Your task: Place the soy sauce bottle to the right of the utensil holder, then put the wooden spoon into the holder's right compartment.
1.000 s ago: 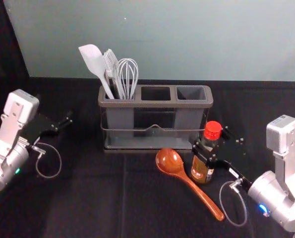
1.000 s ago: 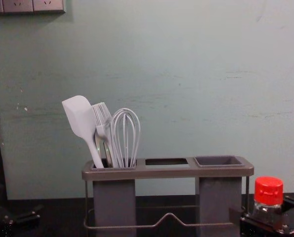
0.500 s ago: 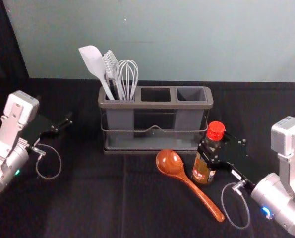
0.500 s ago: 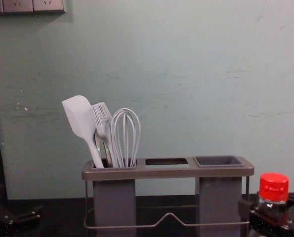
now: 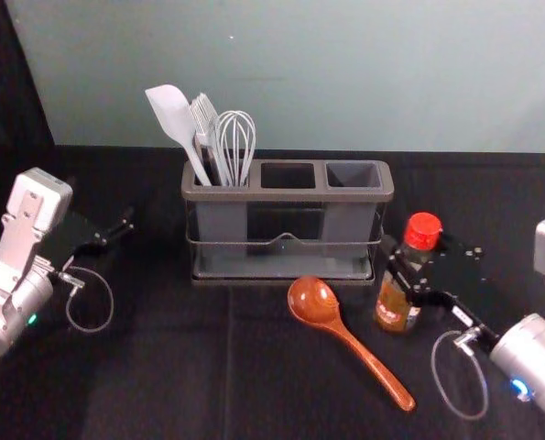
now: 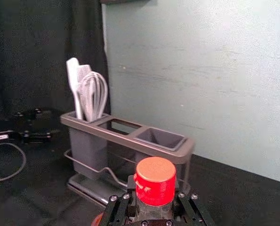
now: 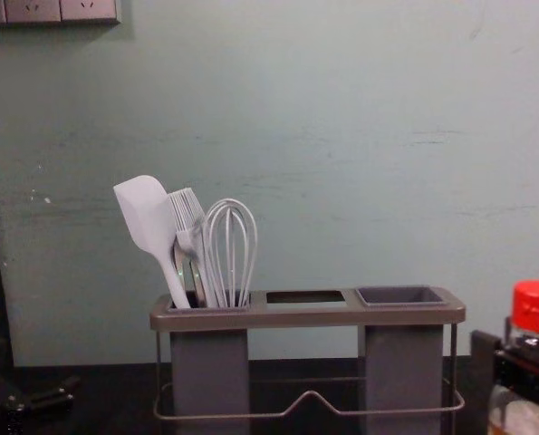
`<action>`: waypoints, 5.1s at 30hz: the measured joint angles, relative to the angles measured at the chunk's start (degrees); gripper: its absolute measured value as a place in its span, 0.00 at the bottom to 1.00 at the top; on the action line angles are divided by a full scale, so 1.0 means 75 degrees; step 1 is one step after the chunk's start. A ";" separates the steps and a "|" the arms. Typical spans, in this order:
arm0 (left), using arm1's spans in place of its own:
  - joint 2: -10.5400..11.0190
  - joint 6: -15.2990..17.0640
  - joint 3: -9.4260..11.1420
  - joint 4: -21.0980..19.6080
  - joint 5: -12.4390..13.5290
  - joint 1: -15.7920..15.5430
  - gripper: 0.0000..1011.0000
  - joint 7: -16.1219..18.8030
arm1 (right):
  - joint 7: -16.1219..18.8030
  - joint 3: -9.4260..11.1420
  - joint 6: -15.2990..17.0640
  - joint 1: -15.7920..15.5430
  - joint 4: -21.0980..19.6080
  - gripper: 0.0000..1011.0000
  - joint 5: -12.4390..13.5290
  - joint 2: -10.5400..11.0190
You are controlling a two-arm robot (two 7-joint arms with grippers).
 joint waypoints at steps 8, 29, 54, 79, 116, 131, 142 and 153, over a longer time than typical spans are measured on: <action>0.0000 0.0000 0.0000 0.0000 0.0000 0.0000 0.99 0.0000 | -0.0047 0.0419 0.0126 0.0021 0.0089 0.39 -0.0004 0.0044; 0.0000 0.0000 0.0000 0.0000 0.0000 0.0000 0.99 0.0000 | 0.0490 0.0825 0.0051 0.0831 0.1076 0.39 0.0292 0.0176; 0.0000 0.0000 0.0000 0.0000 0.0000 0.0000 0.99 0.0000 | 0.1931 0.0027 -0.0085 0.2620 0.3175 0.39 0.1276 0.0601; 0.0000 0.0000 0.0000 0.0000 0.0000 0.0000 0.99 0.0000 | 0.1772 -0.0636 -0.0220 0.3390 0.3946 0.39 0.1235 0.0304; 0.0000 0.0000 0.0000 0.0000 0.0000 0.0000 0.99 0.0000 | 0.1565 -0.0701 -0.0217 0.3329 0.3807 0.71 0.1272 0.0240; 0.0000 0.0000 0.0000 0.0000 0.0000 0.0000 0.99 0.0000 | 0.1255 -0.0133 -0.0251 0.2395 0.2560 0.99 0.1585 0.0569; 0.0000 0.0000 0.0000 0.0000 0.0000 0.0000 0.99 0.0000 | 0.1009 0.0237 0.0217 0.1206 0.1286 0.99 0.1735 0.1100; 0.0000 0.0000 0.0000 0.0000 0.0000 0.0000 0.99 0.0000 | 0.0793 0.0165 0.1450 0.0529 0.0350 0.99 0.1596 0.1786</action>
